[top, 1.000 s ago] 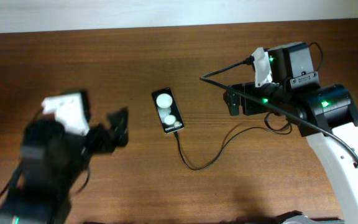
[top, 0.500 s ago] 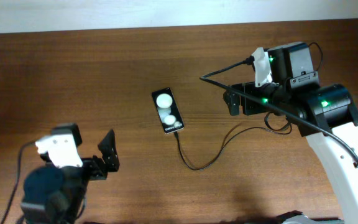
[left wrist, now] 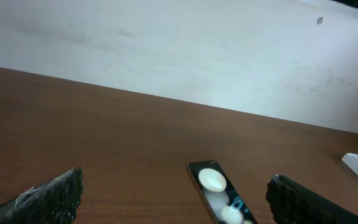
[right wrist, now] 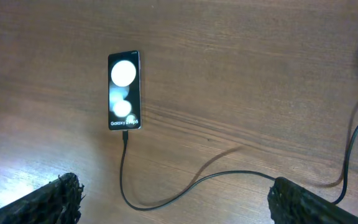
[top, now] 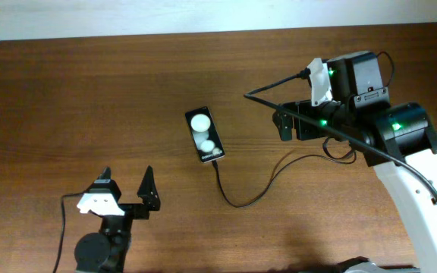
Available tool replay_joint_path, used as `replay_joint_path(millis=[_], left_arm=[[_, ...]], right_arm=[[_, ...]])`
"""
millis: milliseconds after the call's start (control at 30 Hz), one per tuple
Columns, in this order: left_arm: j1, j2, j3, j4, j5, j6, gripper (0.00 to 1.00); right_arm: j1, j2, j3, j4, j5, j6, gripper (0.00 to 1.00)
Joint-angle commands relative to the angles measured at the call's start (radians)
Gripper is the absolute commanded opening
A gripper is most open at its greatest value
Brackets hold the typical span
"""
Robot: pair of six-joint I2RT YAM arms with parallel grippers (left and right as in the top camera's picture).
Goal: Plug charger to phone and switch on socket
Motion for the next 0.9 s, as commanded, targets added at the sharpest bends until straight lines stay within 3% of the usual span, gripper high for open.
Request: replay_joint_path(millis=[0,367,500,700,867], left_arm=[[0.044,-0.05,-0.047,0.021,-0.001,0.016,0.99],[0.142,-0.109,-0.073,0.084,-0.016,0.017,0.99],[0.142,-0.109,-0.168,0.227,-0.006,0.014,0.99],[0.145,-0.109,-0.164,0.047,-0.008,0.016,0.99],[0.144,-0.109,-0.164,0.045,0.011,0.069,0.99]], right_arm=[[0.005,-0.006,0.006,-0.001,0.002,-0.001,0.99],[0.005,-0.006,0.006,-0.001,0.002,-0.001,0.99],[0.005,-0.006,0.006,-0.001,0.002,-0.001,0.99],[0.005,-0.006,0.006,-0.001,0.002,-0.001,0.99],[0.005,-0.006,0.006,-0.001,0.002,-0.001,0.99]])
